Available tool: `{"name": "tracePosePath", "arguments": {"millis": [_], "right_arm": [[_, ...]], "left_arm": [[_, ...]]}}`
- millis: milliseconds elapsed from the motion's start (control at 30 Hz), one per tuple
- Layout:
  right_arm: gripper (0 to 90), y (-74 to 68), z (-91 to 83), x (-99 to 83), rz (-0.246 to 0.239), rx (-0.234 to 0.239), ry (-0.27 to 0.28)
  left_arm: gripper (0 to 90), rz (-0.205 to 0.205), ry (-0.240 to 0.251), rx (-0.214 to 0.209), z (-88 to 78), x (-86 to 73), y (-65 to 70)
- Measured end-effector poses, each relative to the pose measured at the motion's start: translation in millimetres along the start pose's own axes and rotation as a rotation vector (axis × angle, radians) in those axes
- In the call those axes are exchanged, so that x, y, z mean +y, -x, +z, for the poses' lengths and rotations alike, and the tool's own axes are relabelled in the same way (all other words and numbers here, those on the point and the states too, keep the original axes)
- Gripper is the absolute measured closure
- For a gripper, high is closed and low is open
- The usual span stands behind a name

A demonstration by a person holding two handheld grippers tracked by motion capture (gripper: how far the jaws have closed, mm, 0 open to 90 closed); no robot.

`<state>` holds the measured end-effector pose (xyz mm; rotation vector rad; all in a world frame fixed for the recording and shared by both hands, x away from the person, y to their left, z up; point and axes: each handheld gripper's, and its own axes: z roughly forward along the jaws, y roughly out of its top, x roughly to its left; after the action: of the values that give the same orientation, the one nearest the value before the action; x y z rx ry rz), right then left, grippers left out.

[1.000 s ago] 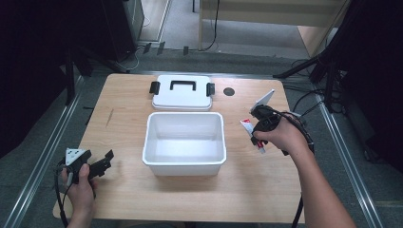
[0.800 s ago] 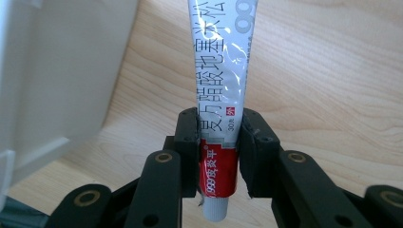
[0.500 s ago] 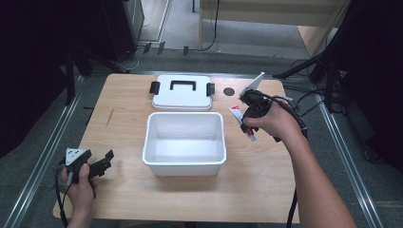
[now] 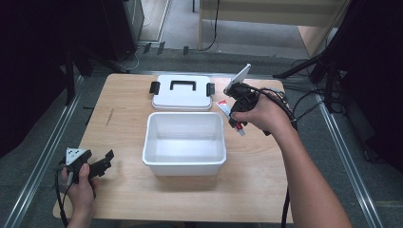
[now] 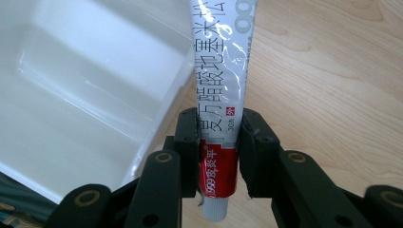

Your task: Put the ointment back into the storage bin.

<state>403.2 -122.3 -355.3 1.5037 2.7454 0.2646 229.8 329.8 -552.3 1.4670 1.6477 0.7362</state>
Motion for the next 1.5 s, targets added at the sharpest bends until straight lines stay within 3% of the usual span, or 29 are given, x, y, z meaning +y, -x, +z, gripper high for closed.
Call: {"name": "tracePosePath", "arguments": {"millis": [367,633,733,867,1000,1267,1500], "right_arm": [[72.4,-29.8,3.2,14.1,-0.066,0.031,-0.003],[72.4,-48.5,10.5,20.7,-0.146,0.060,-0.006],[72.3,-54.9,13.6,21.9,-0.203,0.070,0.008],[72.3,-62.2,19.1,22.7,-0.346,0.097,0.026],[72.2,-68.7,27.5,22.5,-0.481,0.089,0.036],[72.1,-70.2,44.1,20.8,-0.583,0.077,0.039],[72.1,-68.5,54.4,17.9,-0.610,0.079,0.033]], "left_arm": [[14.4,-0.002,-0.004,-0.001,0.2,0.2,-0.1],[14.5,-0.003,-0.005,-0.002,0.3,0.3,0.0],[14.4,-0.004,-0.005,-0.002,0.4,0.3,0.0],[14.4,-0.003,-0.006,-0.002,0.4,0.3,-0.1],[14.4,-0.004,-0.006,-0.002,0.5,0.3,-0.1],[14.4,-0.002,-0.007,-0.004,0.6,0.4,-0.3],[14.4,0.001,-0.008,-0.002,0.7,0.4,-0.3]]}}
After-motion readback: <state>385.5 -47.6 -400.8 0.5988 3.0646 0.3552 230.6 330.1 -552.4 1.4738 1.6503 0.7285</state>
